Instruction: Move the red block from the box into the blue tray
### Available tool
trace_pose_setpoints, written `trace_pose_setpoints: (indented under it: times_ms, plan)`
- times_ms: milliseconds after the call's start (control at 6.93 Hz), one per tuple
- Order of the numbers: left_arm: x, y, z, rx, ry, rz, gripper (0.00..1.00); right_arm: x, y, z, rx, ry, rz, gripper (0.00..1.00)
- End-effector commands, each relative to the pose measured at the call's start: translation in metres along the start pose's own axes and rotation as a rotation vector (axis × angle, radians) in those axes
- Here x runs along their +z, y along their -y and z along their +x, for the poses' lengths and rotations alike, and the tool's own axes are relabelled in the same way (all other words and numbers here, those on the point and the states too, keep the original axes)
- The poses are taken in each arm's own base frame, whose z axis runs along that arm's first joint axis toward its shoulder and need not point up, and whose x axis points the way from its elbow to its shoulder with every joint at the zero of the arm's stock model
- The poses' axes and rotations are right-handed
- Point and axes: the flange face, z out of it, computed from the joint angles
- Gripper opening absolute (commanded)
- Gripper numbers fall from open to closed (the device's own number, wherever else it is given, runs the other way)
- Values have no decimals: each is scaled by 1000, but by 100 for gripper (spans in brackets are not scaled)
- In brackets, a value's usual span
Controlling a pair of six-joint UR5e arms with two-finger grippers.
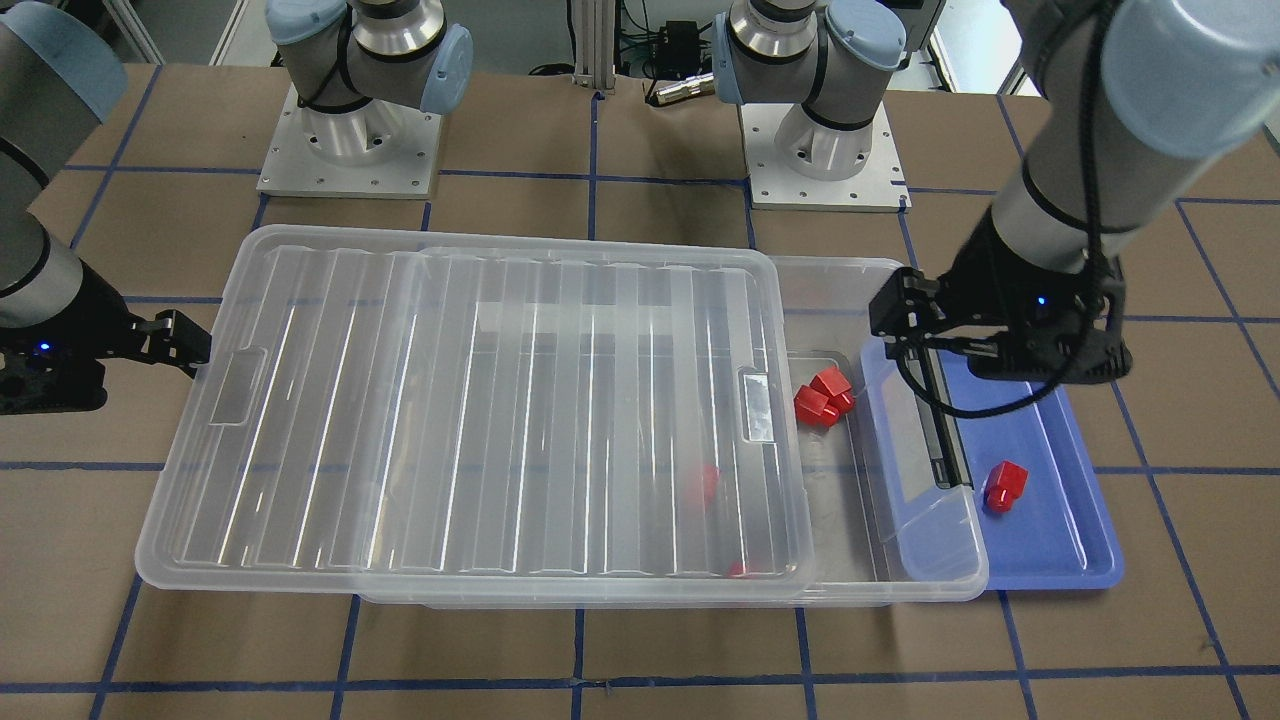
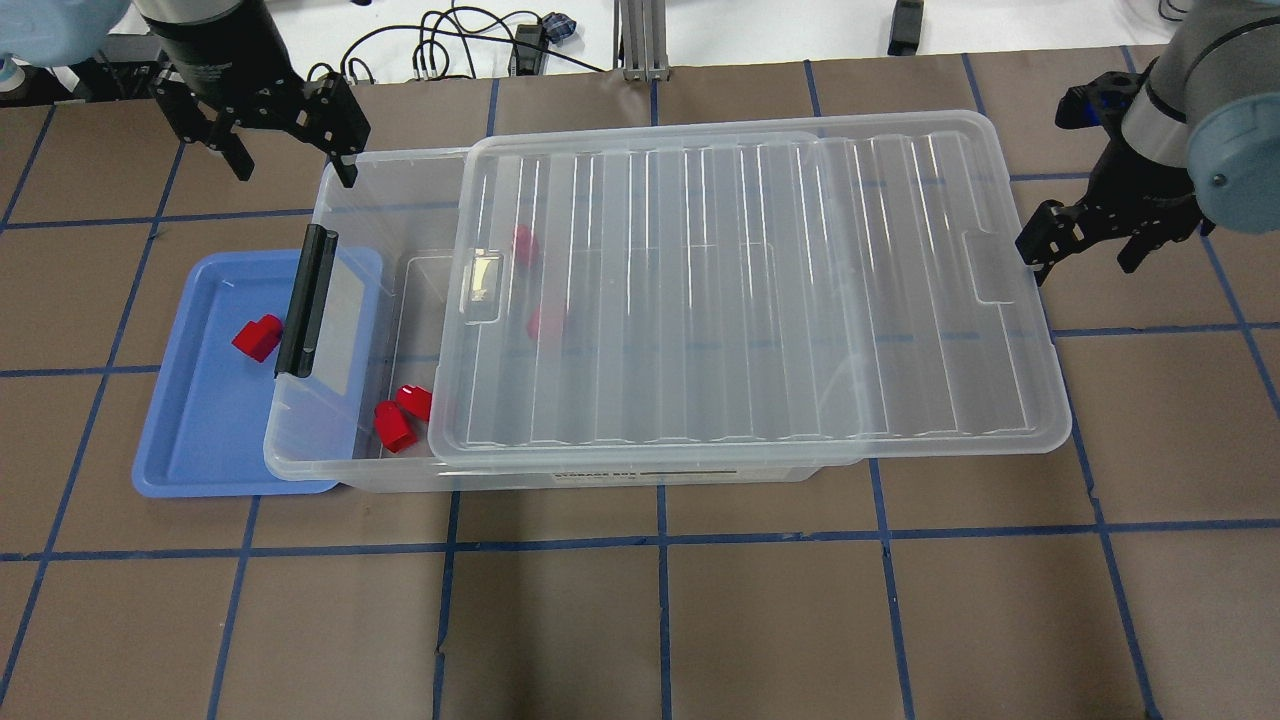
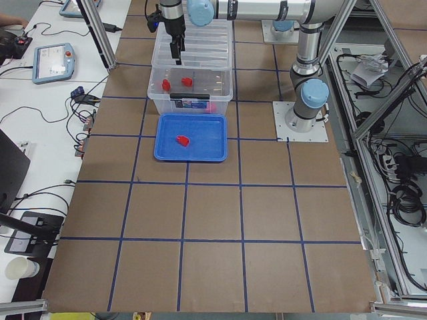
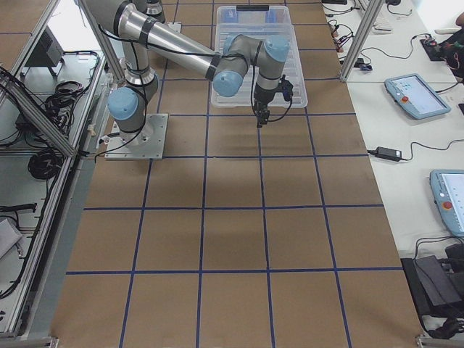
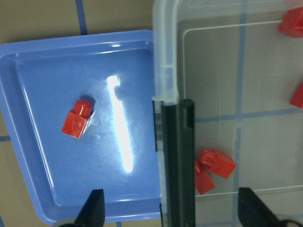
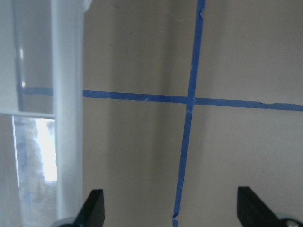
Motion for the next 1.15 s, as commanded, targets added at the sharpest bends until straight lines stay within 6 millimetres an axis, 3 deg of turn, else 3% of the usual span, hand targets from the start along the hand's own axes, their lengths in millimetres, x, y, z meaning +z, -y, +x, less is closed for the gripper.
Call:
trace_pose_setpoints:
  times_ms: [0, 289, 577, 722, 866, 1010]
  plan:
    - [-7, -29, 30, -88, -10, 2, 100, -4, 9, -59, 94, 56, 39, 100]
    - [-10, -34, 11, -17, -1, 35, 100, -10, 11, -125, 59, 37, 84, 100]
    - [-8, -37, 7, -22, -12, 32, 100, -13, 14, -125, 54, 23, 89, 100]
    - [-10, -39, 7, -24, -10, 38, 100, -26, 14, -122, 53, 19, 105, 100]
    - [-10, -38, 7, -27, -10, 40, 100, -58, 12, -116, 52, -38, 144, 100]
    - [-10, -38, 8, -27, -10, 41, 100, -104, -6, -120, 53, -40, 137, 100]
